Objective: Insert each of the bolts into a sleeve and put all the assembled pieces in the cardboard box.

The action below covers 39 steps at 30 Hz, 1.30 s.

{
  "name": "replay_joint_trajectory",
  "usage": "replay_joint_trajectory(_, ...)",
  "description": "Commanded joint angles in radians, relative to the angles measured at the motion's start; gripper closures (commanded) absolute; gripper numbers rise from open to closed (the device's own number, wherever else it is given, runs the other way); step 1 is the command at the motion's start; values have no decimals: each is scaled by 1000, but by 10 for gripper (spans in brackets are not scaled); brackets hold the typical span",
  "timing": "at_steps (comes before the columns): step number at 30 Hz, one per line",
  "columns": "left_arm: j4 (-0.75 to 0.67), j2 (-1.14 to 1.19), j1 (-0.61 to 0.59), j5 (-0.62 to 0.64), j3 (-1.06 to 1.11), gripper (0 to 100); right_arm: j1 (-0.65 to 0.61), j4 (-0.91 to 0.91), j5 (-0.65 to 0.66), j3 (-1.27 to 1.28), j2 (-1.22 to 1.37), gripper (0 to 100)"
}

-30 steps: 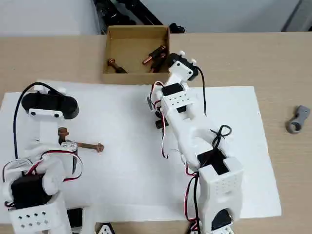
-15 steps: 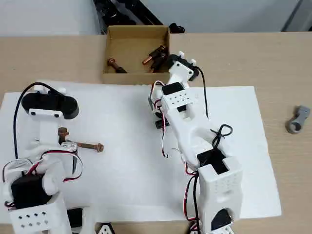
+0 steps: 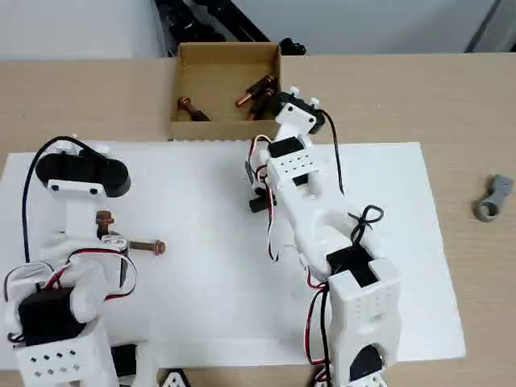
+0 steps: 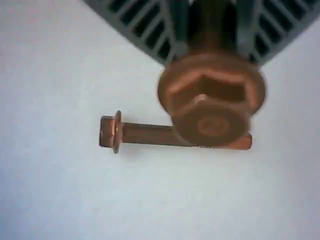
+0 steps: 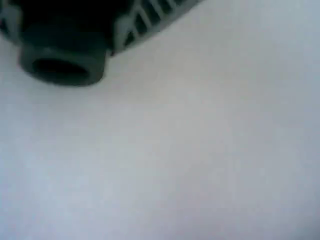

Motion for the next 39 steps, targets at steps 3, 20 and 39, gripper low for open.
replay_joint_trajectory(3, -14, -15, -5, 2, -5, 994, 28, 39, 15, -2, -101, 991)
replay_joint_trajectory(20, -107, -15, -8, 9, -7, 994, 47, 328, 173, 2, -572, 990)
replay_joint_trajectory(39, -651, -8, 115, 330, -7, 994, -54, 513, 543, 334, -1268, 989)
